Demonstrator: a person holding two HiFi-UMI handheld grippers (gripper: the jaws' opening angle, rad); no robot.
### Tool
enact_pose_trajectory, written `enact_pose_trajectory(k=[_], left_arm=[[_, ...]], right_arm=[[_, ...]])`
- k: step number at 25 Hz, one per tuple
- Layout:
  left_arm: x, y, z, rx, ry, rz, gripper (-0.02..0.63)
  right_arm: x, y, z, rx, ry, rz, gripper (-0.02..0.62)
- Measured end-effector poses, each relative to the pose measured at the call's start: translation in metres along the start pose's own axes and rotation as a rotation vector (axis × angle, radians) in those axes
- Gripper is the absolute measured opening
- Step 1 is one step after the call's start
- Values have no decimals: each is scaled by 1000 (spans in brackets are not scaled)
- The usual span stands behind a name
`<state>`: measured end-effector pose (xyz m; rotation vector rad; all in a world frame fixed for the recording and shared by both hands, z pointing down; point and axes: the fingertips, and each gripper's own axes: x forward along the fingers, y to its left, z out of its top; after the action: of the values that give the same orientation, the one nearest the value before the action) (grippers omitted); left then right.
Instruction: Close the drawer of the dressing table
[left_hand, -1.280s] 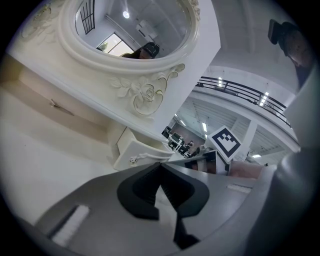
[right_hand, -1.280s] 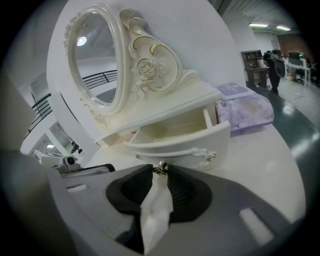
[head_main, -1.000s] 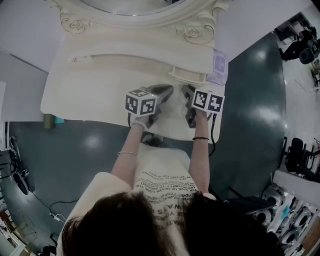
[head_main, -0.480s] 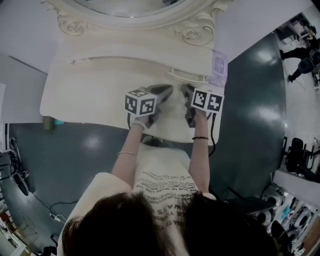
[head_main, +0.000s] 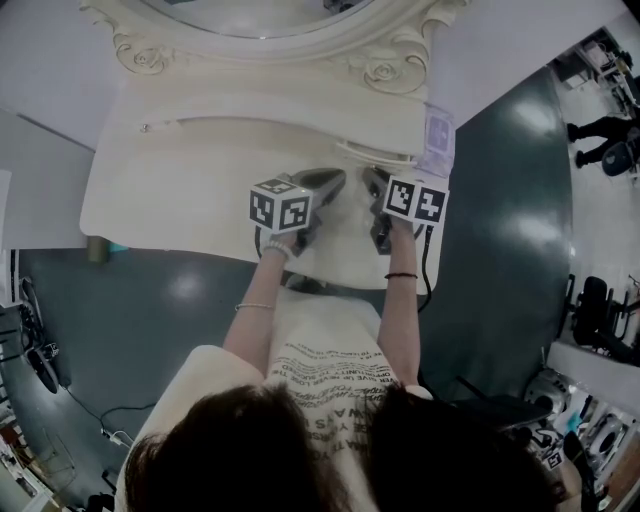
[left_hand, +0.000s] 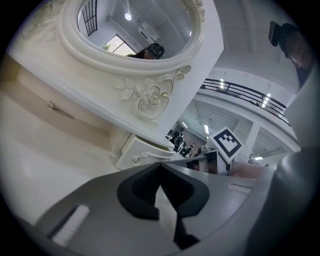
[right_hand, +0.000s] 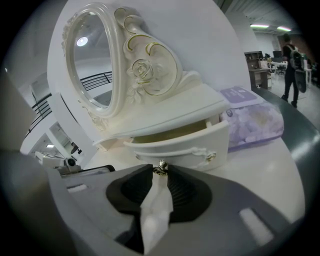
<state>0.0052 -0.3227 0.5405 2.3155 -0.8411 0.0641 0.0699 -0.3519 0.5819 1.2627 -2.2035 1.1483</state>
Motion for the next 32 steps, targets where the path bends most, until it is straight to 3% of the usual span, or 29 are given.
enact_pose_trajectory(k=[32], left_arm=[[5, 22, 15, -3, -12, 23, -2]], right_arm=[[18, -7, 24, 5, -18, -15, 100]])
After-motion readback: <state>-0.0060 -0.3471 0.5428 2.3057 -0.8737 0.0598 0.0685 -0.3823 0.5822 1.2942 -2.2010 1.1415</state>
